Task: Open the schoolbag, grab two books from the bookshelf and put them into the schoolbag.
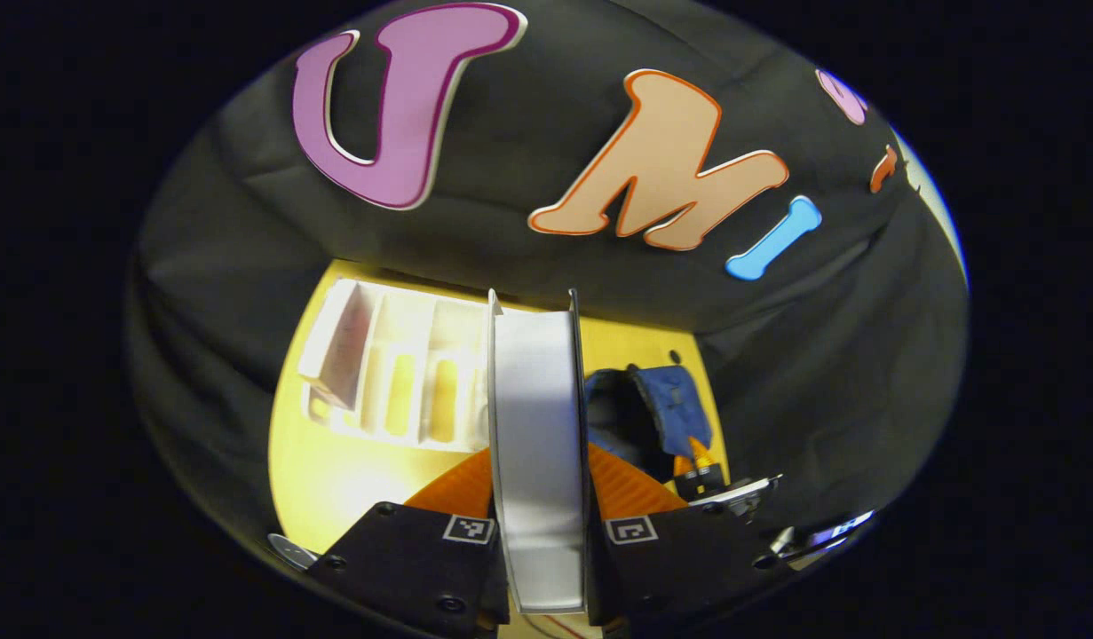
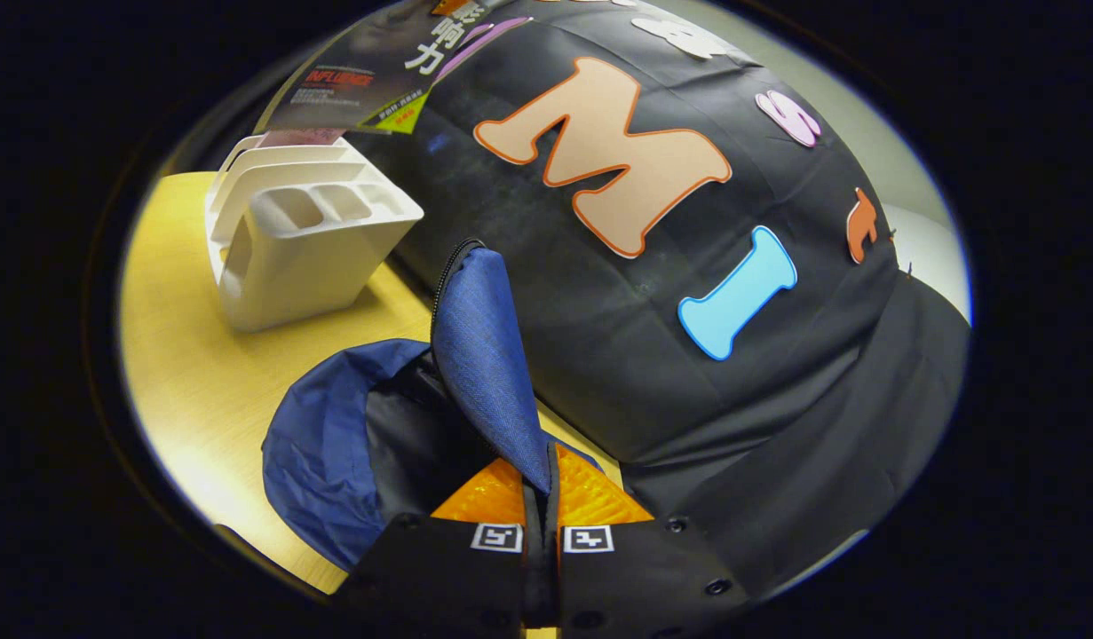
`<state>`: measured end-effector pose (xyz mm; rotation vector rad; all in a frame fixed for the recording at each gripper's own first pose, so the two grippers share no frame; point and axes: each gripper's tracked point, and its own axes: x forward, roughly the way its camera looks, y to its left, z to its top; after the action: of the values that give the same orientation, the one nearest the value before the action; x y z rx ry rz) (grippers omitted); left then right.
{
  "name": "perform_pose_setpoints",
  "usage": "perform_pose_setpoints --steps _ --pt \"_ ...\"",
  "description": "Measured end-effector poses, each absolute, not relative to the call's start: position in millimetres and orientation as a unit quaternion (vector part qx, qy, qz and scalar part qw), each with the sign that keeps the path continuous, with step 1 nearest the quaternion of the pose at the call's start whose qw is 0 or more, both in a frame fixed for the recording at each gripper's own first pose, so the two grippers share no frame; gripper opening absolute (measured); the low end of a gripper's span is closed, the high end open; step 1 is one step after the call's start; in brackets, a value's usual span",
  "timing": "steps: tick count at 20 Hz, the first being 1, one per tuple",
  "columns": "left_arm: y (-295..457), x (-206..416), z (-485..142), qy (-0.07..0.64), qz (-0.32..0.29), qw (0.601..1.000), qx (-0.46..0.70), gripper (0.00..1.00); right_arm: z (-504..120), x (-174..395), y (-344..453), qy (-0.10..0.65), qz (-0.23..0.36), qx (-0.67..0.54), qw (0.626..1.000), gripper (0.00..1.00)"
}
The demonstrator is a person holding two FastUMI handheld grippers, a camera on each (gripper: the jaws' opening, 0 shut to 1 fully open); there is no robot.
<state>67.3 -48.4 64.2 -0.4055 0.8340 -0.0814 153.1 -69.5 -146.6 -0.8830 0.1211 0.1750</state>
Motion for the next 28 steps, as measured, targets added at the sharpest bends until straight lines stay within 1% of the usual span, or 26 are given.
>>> perform_pose_setpoints --steps 1,2,3,4,6,9,13,15,16,17,18,19,22,27,28 --pt "-62.6 73.9 58.2 0.395 -0.051 0.894 -0.205 0.31 -144.7 152.9 -71.8 0.058 0.081 -0.42 0.902 0.05" --pt "-76.9 79.5 48.5 0.389 -0.062 0.894 -0.215 0.29 -142.9 154.2 -73.8 0.058 0.078 -0.414 0.905 0.03" --pt "-93.3 83.1 39.0 0.387 -0.077 0.892 -0.223 0.29 -139.5 154.9 -75.3 0.056 0.075 -0.409 0.908 0.0" --pt "-110.4 87.1 30.7 0.384 -0.088 0.888 -0.237 0.31 -137.5 156.3 -77.1 0.055 0.071 -0.405 0.91 0.05" --pt "-138.8 89.9 4.5 0.384 -0.105 0.88 -0.257 0.31 -134.6 156.0 -78.5 0.054 0.069 -0.397 0.914 0.03" --pt "-165.5 103.7 -31.6 0.382 -0.109 0.875 -0.276 0.31 -131.4 156.3 -79.7 0.051 0.069 -0.389 0.917 0.03" --pt "-202.8 119.1 -73.7 0.386 -0.119 0.855 -0.326 0.31 -127.9 155.0 -82.5 0.047 0.071 -0.38 0.921 0.03" --pt "-218.3 129.3 -87.9 0.376 -0.138 0.852 -0.338 0.29 -125.7 156.4 -82.9 0.045 0.07 -0.376 0.923 0.03" --pt "-223.5 134.7 -95.5 0.364 -0.144 0.855 -0.34 0.31 -124.0 157.5 -83.1 0.043 0.069 -0.375 0.924 0.05" --pt "-227.2 138.8 -105.6 0.36 -0.149 0.856 -0.341 0.3 -122.7 156.8 -84.1 0.041 0.068 -0.373 0.924 0.05" --pt "-233.3 142.9 -119.8 0.358 -0.15 0.855 -0.345 0.31 -122.0 157.6 -83.6 0.041 0.069 -0.37 0.925 0.05" --pt "-237.8 146.9 -130.5 0.357 -0.149 0.851 -0.354 0.31 -120.9 157.0 -83.7 0.04 0.069 -0.369 0.926 0.03" --pt "-253.6 160.6 -157.8 0.358 -0.147 0.836 -0.388 0.31 -120.7 155.7 -81.2 0.037 0.072 -0.372 0.925 0.03" --pt "-278.2 175.0 -177.9 0.36 -0.146 0.83 -0.4 0.34 -120.6 155.3 -78.4 0.039 0.072 -0.374 0.924 0.03" --pt "-281.0 177.4 -179.8 0.359 -0.147 0.832 -0.397 0.31 -120.1 155.0 -80.1 0.039 0.071 -0.374 0.924 0.03"
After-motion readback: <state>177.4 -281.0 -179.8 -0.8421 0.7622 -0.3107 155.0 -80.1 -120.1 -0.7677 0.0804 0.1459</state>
